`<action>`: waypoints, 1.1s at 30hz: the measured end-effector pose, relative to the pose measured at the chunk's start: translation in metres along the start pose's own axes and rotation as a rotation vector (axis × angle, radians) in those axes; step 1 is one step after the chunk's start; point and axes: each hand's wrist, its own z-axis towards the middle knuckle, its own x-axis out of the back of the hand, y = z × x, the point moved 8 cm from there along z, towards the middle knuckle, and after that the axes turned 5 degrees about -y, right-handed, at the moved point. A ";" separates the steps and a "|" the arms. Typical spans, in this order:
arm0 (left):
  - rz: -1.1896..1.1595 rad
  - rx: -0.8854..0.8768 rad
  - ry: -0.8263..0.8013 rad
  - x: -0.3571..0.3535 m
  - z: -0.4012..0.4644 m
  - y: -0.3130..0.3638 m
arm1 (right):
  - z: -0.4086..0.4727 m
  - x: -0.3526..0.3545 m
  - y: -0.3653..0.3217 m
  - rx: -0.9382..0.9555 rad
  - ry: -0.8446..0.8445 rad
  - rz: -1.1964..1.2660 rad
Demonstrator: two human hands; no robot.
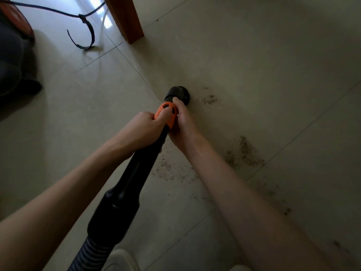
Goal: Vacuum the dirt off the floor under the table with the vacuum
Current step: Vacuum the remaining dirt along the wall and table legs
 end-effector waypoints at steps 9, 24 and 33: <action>0.065 -0.018 -0.021 -0.010 0.007 0.015 | -0.001 0.012 -0.013 0.010 0.024 0.073; 0.149 -0.055 -0.039 -0.018 0.026 0.046 | 0.011 0.024 -0.046 0.081 0.025 0.146; 0.195 -0.056 -0.051 -0.015 0.032 0.052 | 0.020 0.024 -0.054 0.157 0.025 0.192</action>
